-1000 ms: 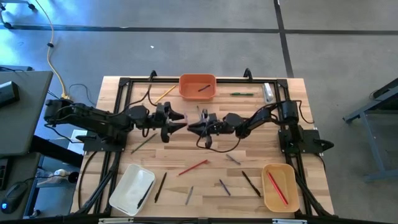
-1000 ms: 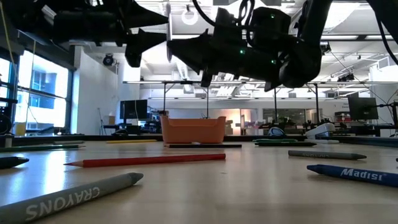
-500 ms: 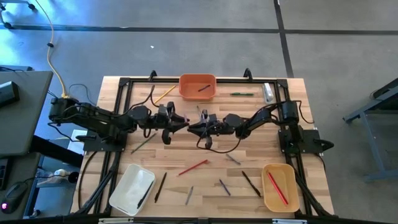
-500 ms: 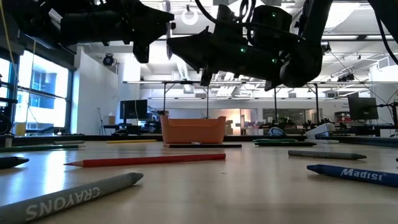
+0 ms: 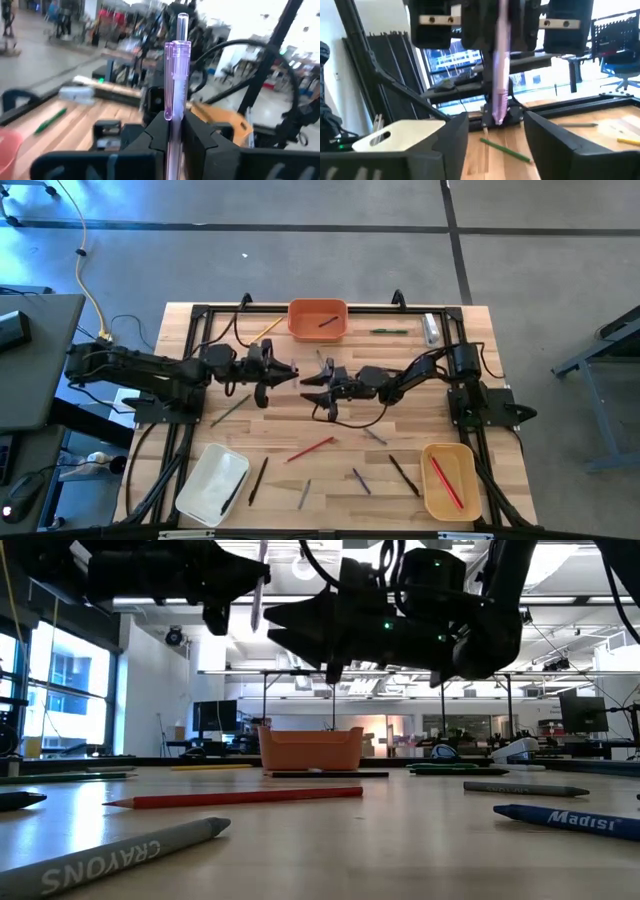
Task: Sort crayons/erasers/pens/pencils in bins
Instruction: Put the violet pen into the white bin
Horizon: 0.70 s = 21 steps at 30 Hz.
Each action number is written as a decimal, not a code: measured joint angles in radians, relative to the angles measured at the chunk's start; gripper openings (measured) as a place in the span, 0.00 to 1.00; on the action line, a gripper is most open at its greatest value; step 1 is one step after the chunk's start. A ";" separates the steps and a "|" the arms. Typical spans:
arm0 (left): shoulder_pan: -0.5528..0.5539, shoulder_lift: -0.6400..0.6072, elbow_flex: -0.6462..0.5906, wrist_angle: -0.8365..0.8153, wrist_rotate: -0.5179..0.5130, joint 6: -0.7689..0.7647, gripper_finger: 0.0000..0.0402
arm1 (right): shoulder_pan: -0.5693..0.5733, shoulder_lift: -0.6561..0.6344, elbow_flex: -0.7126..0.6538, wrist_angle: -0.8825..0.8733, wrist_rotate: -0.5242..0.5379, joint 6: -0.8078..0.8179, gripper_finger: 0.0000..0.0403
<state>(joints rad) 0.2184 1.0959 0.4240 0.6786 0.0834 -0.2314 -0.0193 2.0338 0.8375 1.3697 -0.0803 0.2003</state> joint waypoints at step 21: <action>-0.428 -0.107 0.397 -1.348 -0.216 -0.504 0.03 | 0.016 -0.229 -0.141 -0.603 0.087 -0.219 0.03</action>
<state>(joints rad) -0.2094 0.9885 0.8205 -0.6696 -0.1330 -0.7356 -0.0032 1.8046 0.6968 0.7671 0.0066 -0.0190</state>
